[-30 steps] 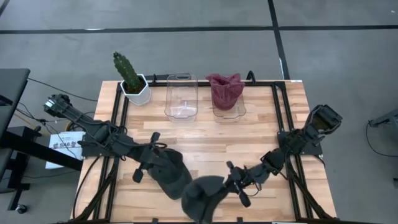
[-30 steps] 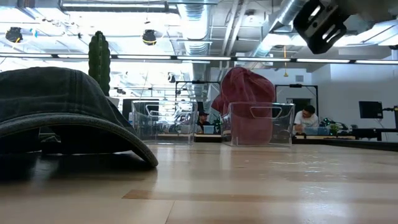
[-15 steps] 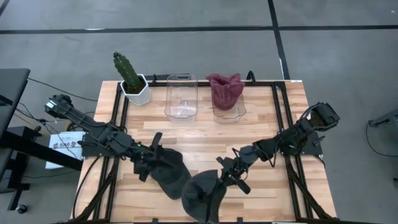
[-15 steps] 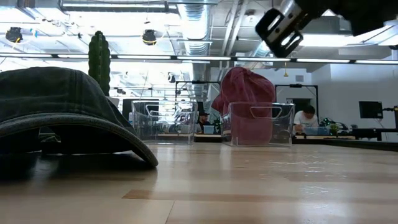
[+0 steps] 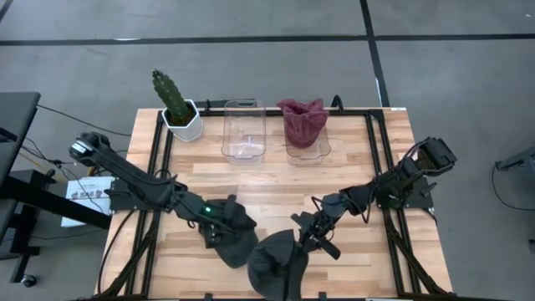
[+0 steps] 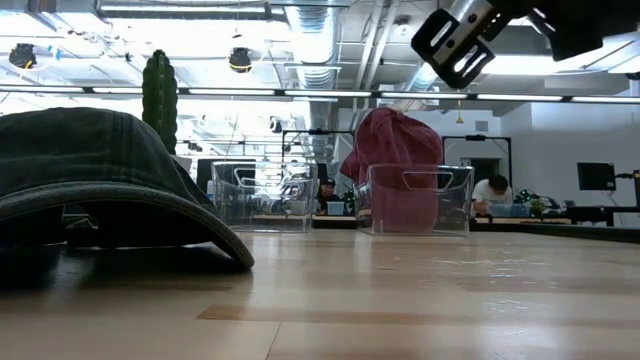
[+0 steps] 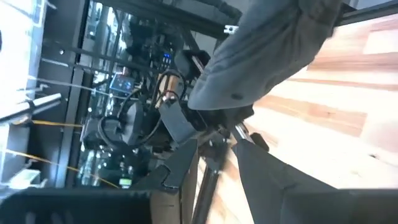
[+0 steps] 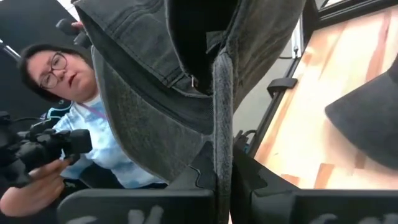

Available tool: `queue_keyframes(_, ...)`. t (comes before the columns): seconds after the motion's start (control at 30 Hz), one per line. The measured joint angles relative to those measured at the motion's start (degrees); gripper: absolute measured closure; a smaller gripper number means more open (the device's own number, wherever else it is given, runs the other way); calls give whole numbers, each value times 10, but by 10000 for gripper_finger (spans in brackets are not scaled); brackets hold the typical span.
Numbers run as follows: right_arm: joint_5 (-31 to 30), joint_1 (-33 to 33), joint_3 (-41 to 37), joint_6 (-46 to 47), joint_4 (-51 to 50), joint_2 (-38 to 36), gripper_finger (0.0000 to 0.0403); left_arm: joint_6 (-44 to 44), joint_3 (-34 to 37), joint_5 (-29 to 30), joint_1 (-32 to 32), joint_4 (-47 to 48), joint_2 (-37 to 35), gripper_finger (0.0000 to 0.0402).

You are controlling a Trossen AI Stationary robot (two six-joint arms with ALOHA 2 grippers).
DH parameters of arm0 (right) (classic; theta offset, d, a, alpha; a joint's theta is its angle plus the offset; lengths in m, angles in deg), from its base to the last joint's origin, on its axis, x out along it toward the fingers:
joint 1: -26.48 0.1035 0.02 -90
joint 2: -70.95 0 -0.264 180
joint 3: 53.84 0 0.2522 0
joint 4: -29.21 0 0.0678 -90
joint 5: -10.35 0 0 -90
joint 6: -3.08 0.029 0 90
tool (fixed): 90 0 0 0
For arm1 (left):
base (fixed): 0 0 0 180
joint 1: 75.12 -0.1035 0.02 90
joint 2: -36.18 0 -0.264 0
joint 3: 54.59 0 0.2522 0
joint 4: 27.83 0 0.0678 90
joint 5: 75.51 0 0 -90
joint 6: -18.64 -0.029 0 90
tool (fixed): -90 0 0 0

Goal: Pick & Place hat
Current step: Put the right black cap into the left transparent bin

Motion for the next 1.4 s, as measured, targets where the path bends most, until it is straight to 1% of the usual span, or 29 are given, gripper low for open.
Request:
queue_keyframes(0.2, 9, 13, 0, 7, -3, 0, 401, -19, 0, -1, 13, -36, 34, 290)
queue_keyframes(0.37, 11, 11, 0, 24, -4, 0, 401, -72, 0, -2, 26, -50, 40, 290)
queue_keyframes(0.47, 12, 10, 0, 24, -6, 0, 401, -88, 0, -9, 34, -59, 40, 290)
queue_keyframes(0.67, 13, 0, 0, 29, -6, 0, 401, -90, 0, -49, 39, -60, 40, 290)
queue_keyframes(0.83, 13, -10, 0, 31, -6, 0, 401, -117, 0, -51, 39, -61, 40, 290)
queue_keyframes(1.2, 13, -13, 0, 30, -4, 0, 400, -119, 0, -60, 36, -59, 44, 290)
queue_keyframes(1.27, 13, -15, 0, 33, -4, 0, 400, -119, -1, -71, 36, -63, 52, 290)
queue_keyframes(1.4, 18, -24, 3, 44, -4, 0, 400, -123, -1, -71, 35, -61, 75, 290)
